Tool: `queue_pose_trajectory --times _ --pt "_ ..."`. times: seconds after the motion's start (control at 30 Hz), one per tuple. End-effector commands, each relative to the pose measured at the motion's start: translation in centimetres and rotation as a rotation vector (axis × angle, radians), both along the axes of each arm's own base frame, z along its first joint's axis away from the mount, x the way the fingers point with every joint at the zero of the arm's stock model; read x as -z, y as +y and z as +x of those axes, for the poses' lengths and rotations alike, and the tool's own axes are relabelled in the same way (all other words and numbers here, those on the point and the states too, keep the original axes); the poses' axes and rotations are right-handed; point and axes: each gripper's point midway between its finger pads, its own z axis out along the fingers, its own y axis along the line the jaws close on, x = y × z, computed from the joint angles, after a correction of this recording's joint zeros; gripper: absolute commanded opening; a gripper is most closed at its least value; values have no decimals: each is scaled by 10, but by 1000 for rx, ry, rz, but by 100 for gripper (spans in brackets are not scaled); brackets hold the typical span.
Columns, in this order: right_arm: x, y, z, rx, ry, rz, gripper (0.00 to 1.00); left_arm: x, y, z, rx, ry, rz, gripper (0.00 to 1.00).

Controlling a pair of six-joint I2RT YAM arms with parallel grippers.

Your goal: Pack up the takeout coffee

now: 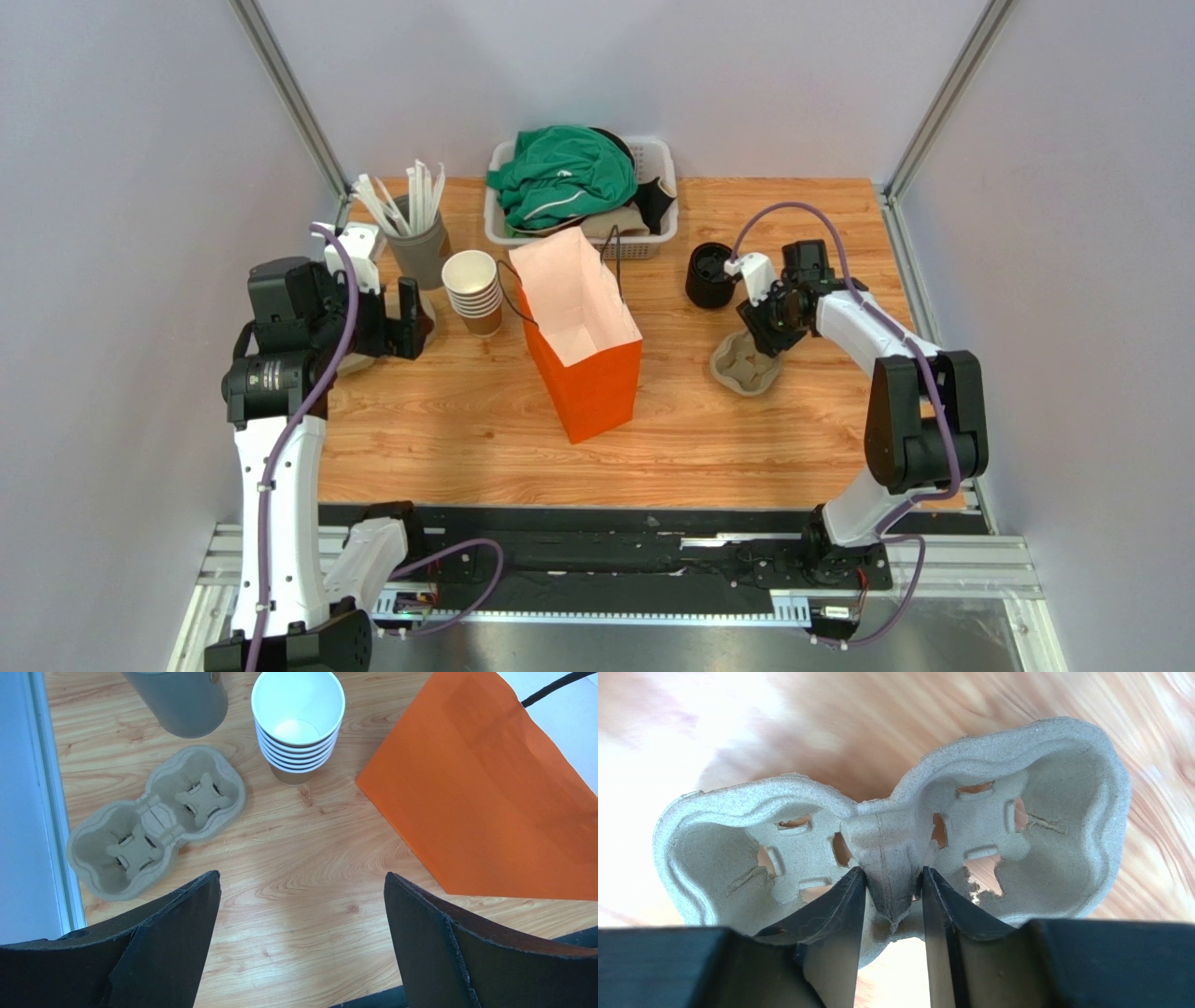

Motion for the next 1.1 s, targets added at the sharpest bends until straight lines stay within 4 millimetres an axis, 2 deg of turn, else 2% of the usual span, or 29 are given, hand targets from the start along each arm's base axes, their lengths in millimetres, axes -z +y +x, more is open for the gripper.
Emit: queue_pose_trajectory --times 0.0,0.17,0.33,0.63,0.87,1.07 --pt "-12 -17 21 131 -68 13 39 -5 -2 -1 3 -30 -13 95" --pt "-10 -16 23 138 -81 22 48 -5 -1 -2 3 -33 -12 95" --pt "-4 -18 25 126 -72 8 52 -5 -2 -2 4 -33 -12 95" --pt "9 -28 17 116 -60 -52 53 -4 -2 -2 5 -33 -16 95" --pt "12 -22 18 105 -53 -25 45 -4 -2 -2 6 -35 -15 95" --pt "13 -15 17 82 -52 4 47 -3 -2 -2 4 -30 -19 96"
